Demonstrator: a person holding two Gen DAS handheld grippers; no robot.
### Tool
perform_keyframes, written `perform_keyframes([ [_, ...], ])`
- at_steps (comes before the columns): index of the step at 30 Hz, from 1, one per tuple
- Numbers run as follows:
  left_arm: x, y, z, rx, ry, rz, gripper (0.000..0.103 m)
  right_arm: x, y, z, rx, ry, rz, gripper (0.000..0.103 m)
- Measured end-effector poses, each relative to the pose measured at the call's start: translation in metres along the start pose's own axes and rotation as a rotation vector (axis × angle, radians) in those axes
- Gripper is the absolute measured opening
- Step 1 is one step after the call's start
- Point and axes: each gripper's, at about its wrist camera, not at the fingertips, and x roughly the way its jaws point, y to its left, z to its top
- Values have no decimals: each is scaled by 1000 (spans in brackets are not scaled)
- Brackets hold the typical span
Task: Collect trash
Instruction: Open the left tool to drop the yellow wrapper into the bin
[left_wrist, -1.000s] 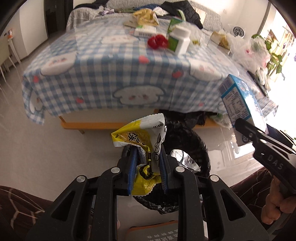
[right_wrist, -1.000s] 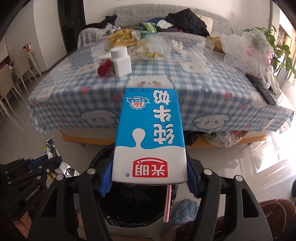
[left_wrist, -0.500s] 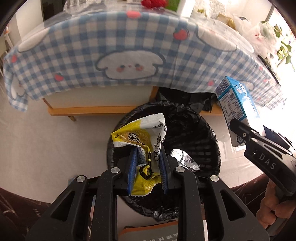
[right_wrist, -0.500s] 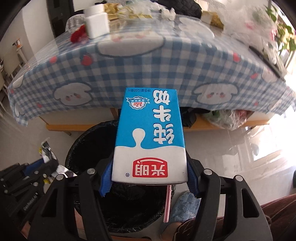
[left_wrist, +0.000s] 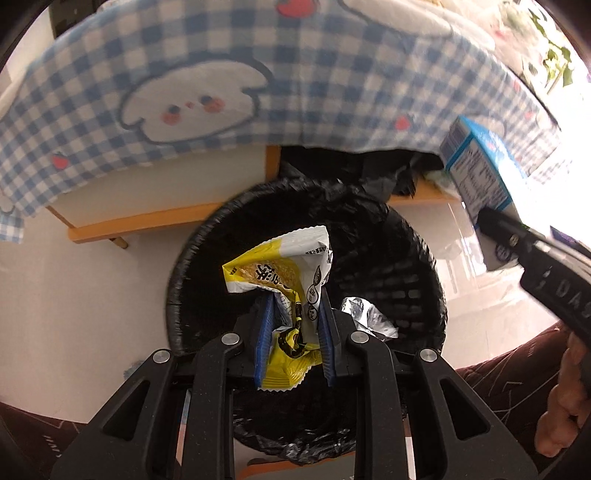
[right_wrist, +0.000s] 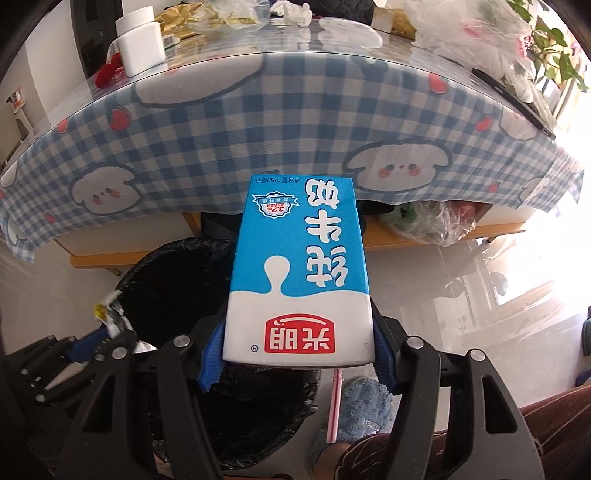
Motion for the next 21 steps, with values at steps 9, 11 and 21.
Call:
perform_keyframes([
  [9, 26, -20, 4, 46, 21, -16, 23, 3, -20, 2, 44, -17, -26, 61],
  [11, 27, -22, 4, 57, 17, -5, 25, 5, -18, 2, 46, -12, -25, 61],
  [21, 1, 0, 0, 14, -24, 52, 58, 21, -8, -2, 38, 13, -7, 61],
])
